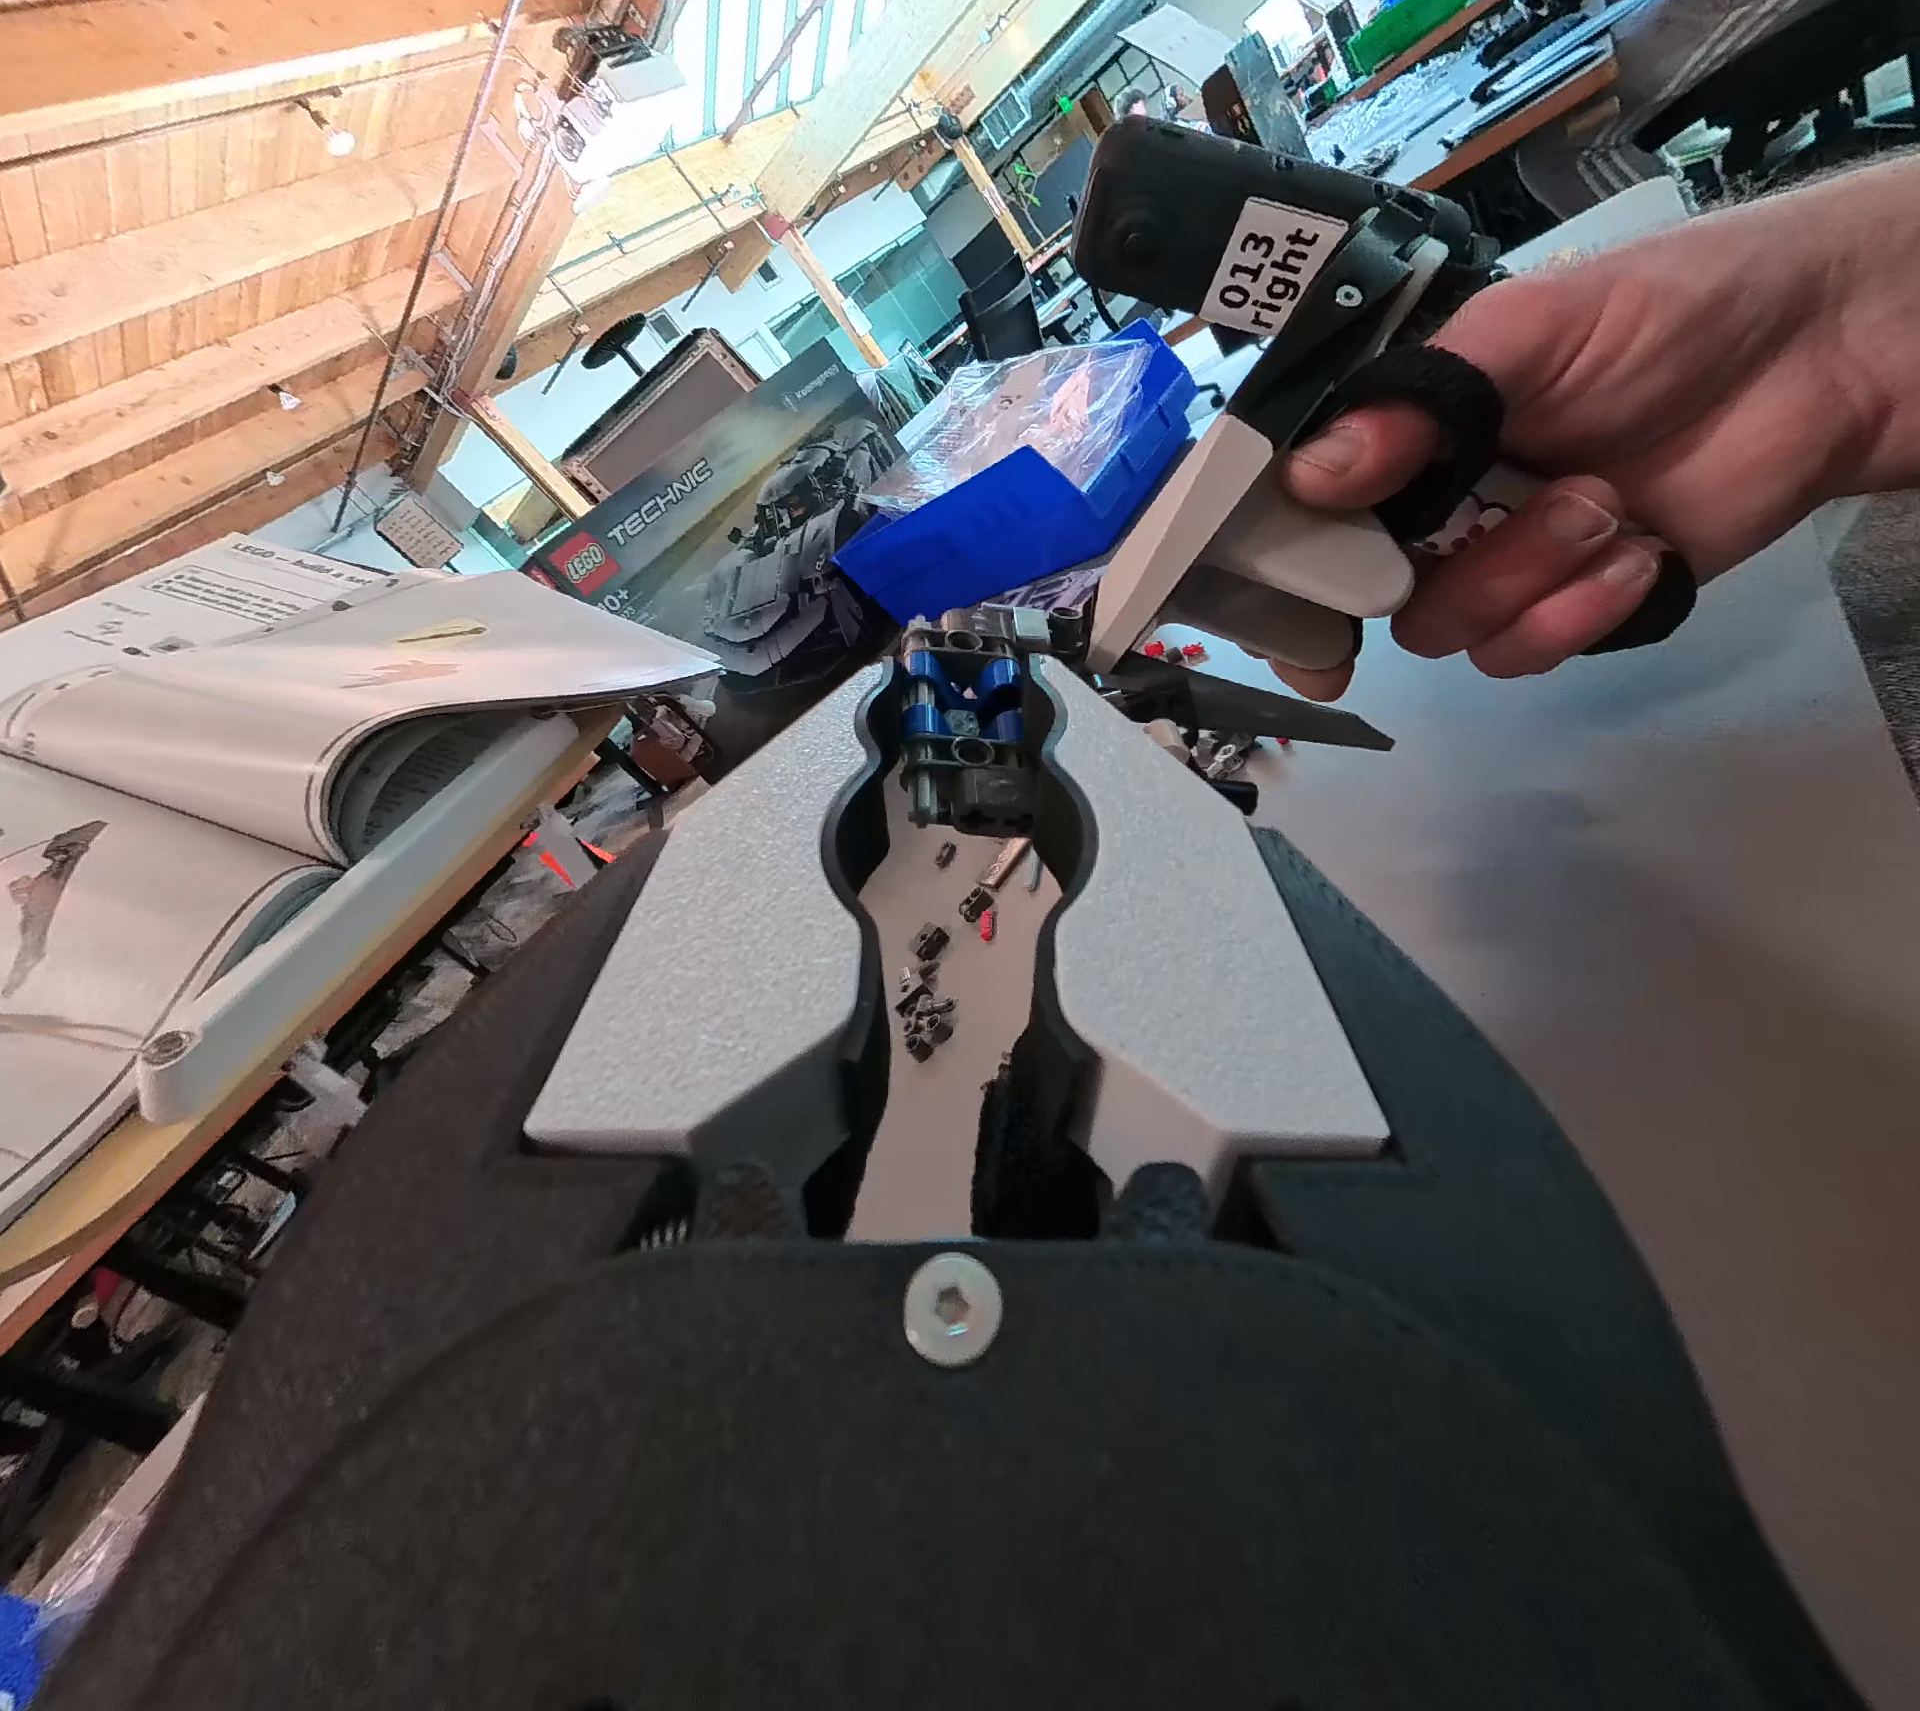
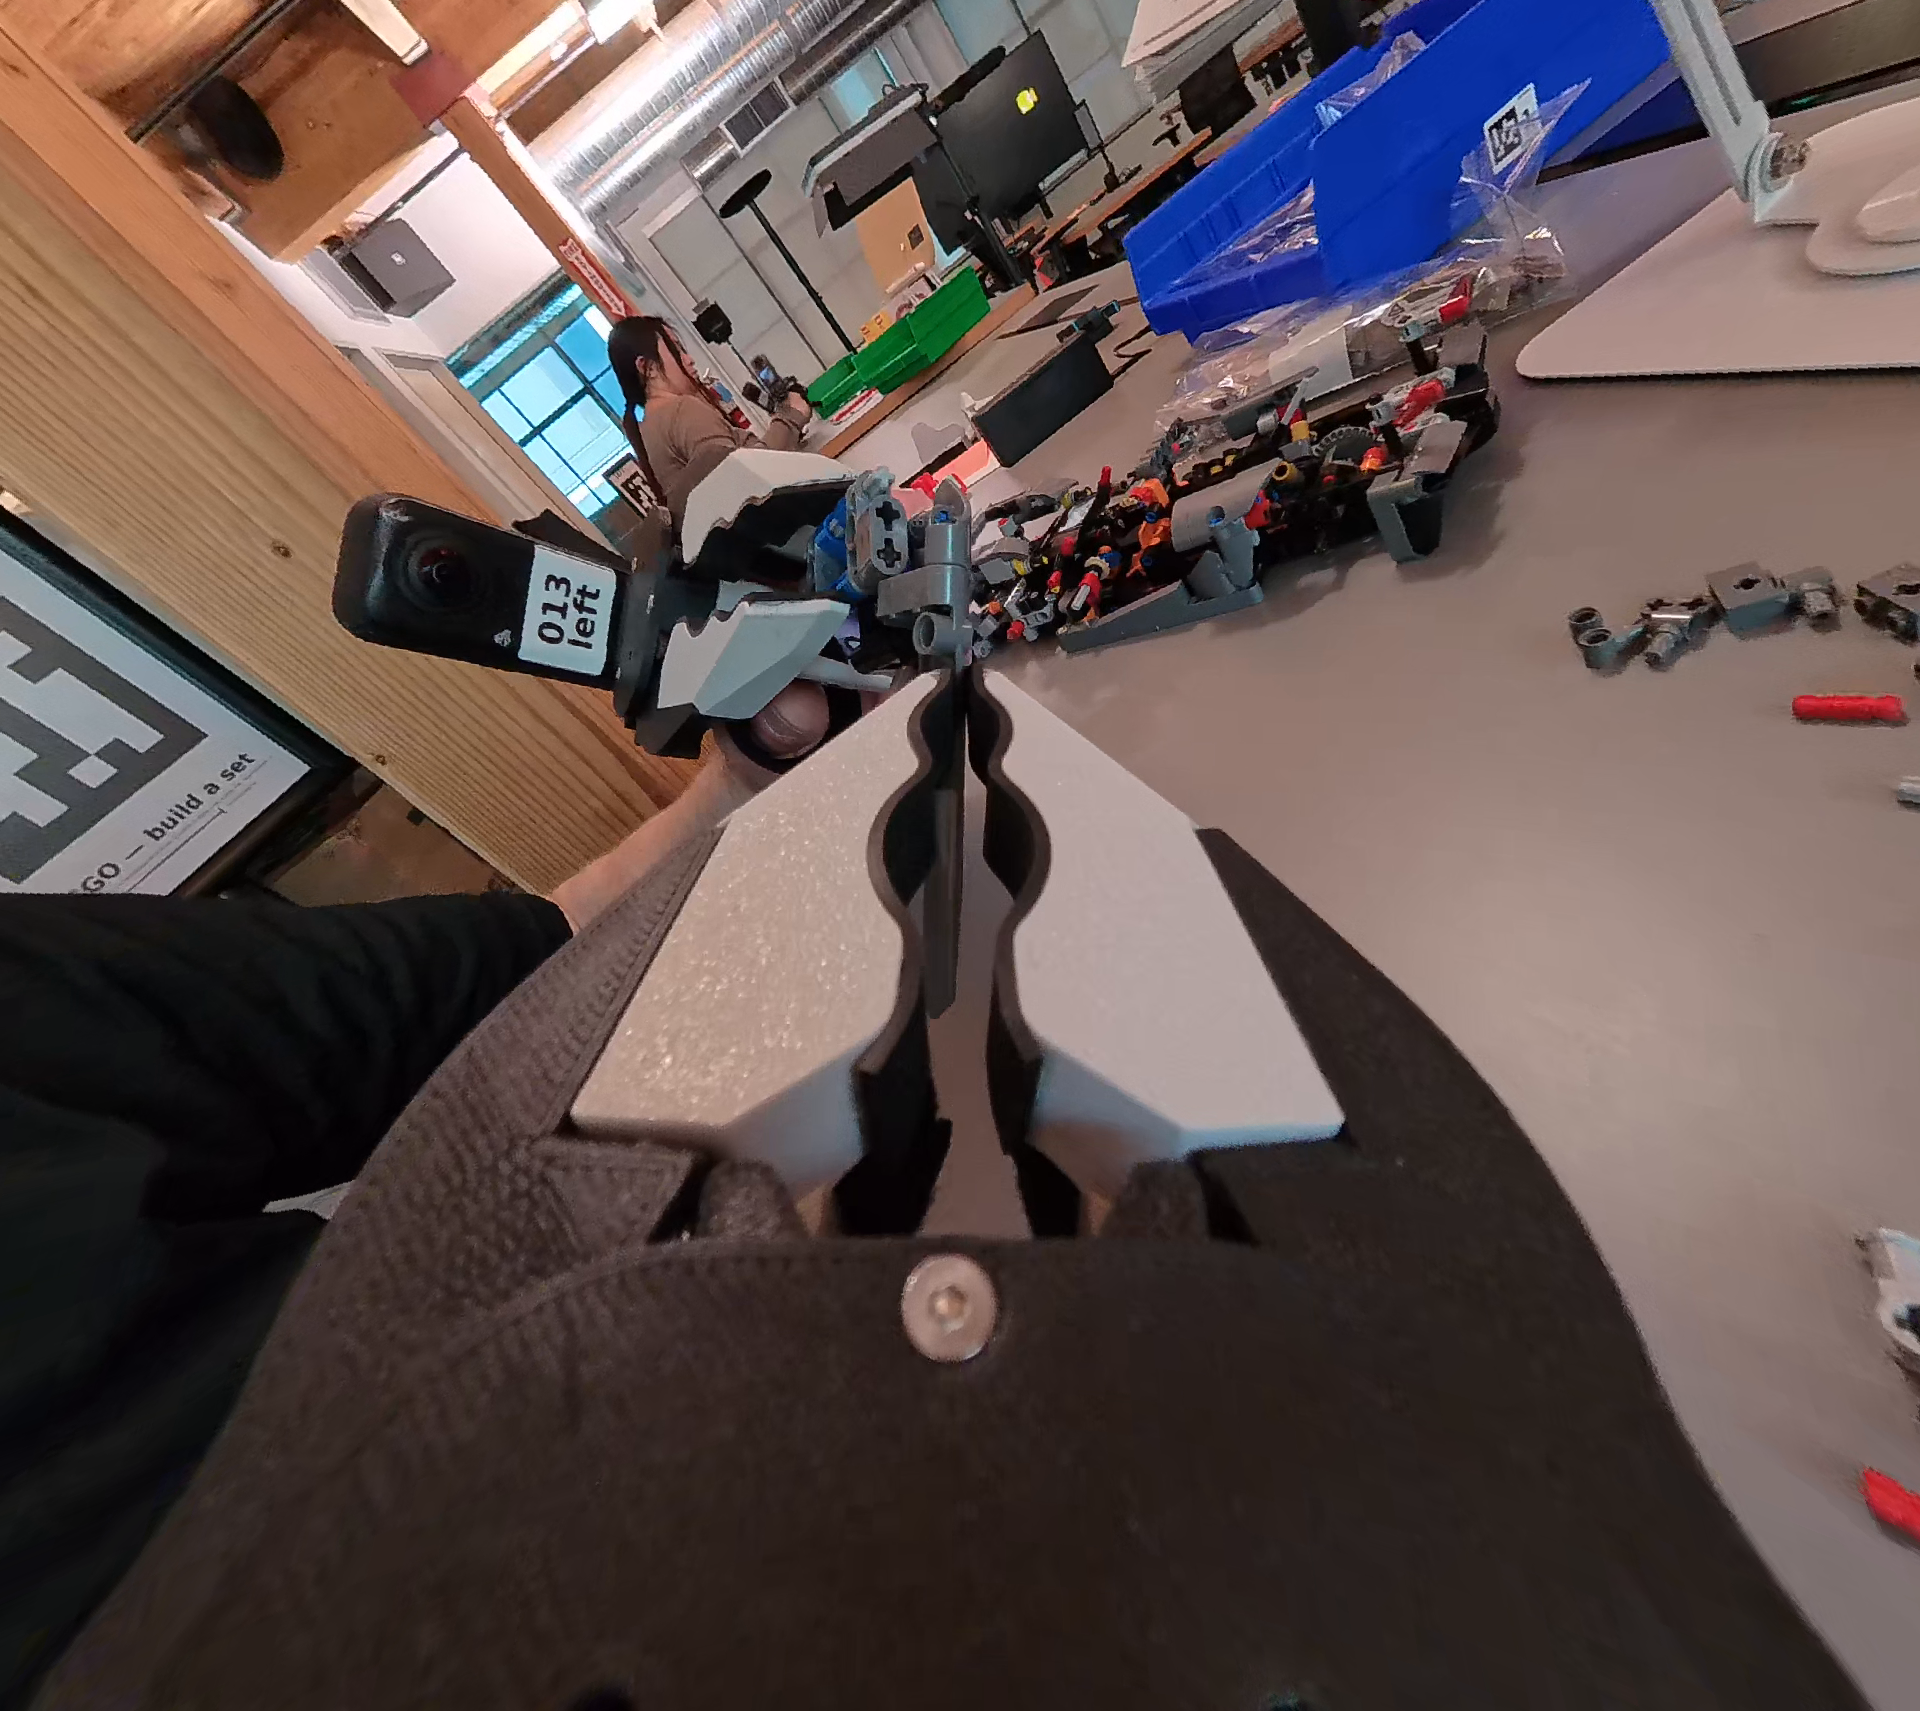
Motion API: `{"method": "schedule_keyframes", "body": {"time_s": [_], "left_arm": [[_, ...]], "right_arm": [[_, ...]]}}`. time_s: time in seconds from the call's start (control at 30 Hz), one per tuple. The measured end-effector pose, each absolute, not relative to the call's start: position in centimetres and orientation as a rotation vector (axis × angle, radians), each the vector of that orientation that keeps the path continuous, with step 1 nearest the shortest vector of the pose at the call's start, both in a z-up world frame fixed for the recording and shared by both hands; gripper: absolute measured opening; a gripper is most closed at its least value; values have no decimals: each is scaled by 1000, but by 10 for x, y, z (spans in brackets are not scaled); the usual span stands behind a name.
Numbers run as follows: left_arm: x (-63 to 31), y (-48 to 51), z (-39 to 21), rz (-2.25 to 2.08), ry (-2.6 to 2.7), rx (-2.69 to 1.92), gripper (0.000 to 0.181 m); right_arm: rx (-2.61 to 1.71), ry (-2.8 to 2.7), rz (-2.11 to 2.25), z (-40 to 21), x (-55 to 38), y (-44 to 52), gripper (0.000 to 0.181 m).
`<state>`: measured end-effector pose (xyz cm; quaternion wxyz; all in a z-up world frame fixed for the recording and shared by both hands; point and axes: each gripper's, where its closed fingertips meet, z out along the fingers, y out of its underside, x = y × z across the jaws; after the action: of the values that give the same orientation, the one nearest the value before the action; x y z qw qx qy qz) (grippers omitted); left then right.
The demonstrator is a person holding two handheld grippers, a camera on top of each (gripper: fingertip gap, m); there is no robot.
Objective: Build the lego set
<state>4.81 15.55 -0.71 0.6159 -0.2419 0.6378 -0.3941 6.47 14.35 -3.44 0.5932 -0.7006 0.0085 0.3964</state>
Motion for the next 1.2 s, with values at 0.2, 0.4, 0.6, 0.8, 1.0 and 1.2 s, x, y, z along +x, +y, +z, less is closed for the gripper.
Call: {"method": "schedule_keyframes", "body": {"time_s": [0.2, 0.4, 0.6, 0.8, 1.0, 1.2], "left_arm": [[38, 159, 0, -922, 1436, -548, 19], [32, 161, 6, -931, 1408, -544, 19], [29, 162, 10, -947, 1392, -542, 19], [28, 161, 12, -957, 1382, -538, 18], [27, 159, 14, -967, 1375, -537, 18], [26, 158, 15, -974, 1371, -535, 18]], "right_arm": [[-1638, 3, 908, -28, 54, 147, 0], [-1644, -7, 890, -22, 47, 150, 0], [-1639, -12, 884, -18, 45, 151, 0], [-1634, -16, 881, -16, 44, 150, 0], [-1631, -19, 878, -14, 44, 149, 0], [-1630, -20, 874, -14, 43, 148, 0]]}}
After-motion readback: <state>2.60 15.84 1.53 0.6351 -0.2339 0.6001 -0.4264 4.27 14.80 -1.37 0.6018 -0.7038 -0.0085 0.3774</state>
